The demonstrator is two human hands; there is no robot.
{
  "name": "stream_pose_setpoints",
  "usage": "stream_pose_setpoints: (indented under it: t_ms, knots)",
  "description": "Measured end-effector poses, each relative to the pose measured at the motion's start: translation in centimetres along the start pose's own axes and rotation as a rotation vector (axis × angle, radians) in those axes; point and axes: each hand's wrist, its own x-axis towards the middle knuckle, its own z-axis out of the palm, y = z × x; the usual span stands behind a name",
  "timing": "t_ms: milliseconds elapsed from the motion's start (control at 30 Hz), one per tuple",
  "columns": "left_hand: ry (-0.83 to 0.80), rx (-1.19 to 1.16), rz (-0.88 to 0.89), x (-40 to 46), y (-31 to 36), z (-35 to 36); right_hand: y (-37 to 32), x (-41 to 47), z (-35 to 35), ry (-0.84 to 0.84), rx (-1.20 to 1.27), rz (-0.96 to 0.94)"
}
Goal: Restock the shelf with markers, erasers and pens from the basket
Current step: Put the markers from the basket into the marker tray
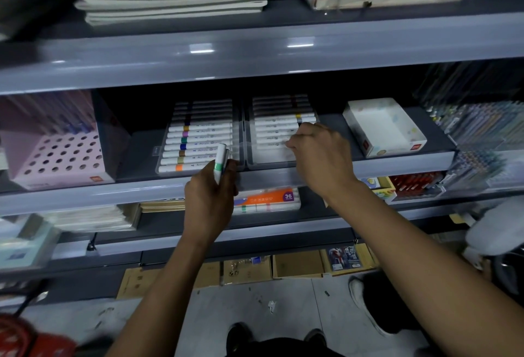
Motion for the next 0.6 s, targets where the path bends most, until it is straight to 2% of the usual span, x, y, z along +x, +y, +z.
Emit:
stream_pose_setpoints:
  t_ms: [133, 233, 300, 400, 500, 600]
  knots:
    - [-0.042, -0.029, -0.03, 0.1, 0.2, -0.3, 0.1, -0.7, 0.4, 0.036, 0.108, 0.024]
    - [-0.162, -0.272, -0.142, -0.3, 1.3, -0.5, -0.6, -1.8, 0.4, 0.193, 0.292, 0.036]
    - [-0.24, -0.448, -0.231, -0.5, 1.8, -0.5, -1.5, -2.4, 0.2, 0.229, 0.469, 0.025]
    - [-0.365, -0.551, -0.236, -0.9, 2.5, -0.6, -3.1, -3.2, -0.5, 0.049, 0.796, 0.029]
    - [-0.484, -0.579, -0.134, -1.1, 2.7, -0.6, -4.6, -3.7, -0.8, -0.14, 1.06, 0.097]
    - [-0.543, -0.489, -0.055, -1.2, 2.6, -0.7, -4.9, -3.9, -1.0, -0.162, 1.211, 0.172]
